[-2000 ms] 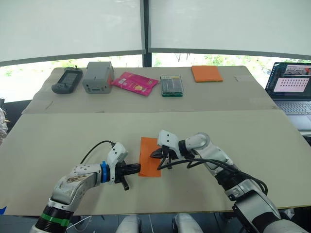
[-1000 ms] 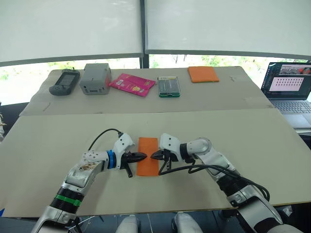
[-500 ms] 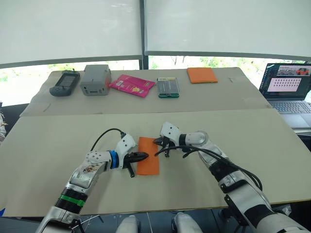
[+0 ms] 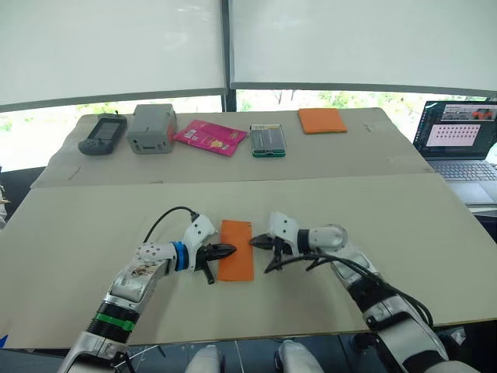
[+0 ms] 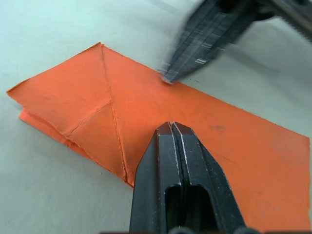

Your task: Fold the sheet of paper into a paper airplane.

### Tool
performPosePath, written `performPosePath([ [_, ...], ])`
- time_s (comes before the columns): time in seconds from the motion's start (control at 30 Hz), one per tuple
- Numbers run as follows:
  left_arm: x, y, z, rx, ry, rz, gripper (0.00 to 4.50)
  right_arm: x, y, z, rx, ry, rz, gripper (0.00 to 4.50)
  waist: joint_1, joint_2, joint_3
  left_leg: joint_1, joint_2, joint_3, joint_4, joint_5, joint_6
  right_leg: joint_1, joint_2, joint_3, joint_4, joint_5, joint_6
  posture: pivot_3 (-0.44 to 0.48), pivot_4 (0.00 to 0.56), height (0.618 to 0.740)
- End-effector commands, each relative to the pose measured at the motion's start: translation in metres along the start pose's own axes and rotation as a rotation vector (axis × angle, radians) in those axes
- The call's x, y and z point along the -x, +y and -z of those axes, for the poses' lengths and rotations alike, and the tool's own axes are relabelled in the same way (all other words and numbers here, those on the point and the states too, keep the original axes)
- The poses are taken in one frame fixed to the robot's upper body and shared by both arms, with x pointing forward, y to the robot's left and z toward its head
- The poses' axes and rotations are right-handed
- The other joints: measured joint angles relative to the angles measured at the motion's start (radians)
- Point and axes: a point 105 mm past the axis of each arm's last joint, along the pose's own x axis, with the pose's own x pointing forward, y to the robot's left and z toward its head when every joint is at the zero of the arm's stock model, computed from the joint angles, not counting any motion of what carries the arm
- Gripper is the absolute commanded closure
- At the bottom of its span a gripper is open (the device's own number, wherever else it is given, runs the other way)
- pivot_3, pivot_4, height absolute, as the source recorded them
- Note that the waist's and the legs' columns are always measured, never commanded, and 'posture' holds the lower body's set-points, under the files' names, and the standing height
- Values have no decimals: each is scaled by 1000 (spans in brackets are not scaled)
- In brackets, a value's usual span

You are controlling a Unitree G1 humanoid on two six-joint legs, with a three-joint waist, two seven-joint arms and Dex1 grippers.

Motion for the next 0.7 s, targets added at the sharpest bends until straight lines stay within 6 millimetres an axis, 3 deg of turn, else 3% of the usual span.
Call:
performPosePath([
  [0.03,-3,0,17,30,60,-8,4500,-5,39,12,-50,51,-141,4487,1,0,0,0,0,0,0,0,0,0,0,0,0,0,0,0,150,740],
  [0.17,-8,-1,16,34,59,4,4500,1,58,8,-55,59,-189,4487,3,0,-1,0,0,0,0,0,0,0,0,0,0,0,1,0,150,740],
  [0.37,-9,-6,18,50,61,22,4500,2,62,-1,-21,77,-213,4487,4,0,-1,-1,0,0,0,0,0,0,0,0,-2,-1,1,0,150,740],
  [0.53,-6,-3,19,68,57,8,4500,9,78,2,-35,145,-306,4487,5,0,-1,-1,0,0,0,0,0,0,0,0,-4,-1,2,0,150,740],
  [0.7,4,-1,13,112,16,1,4500,13,61,-9,-48,101,-231,4487,4,0,-1,-2,0,0,-1,0,0,0,-1,0,-5,-1,2,0,150,740],
])
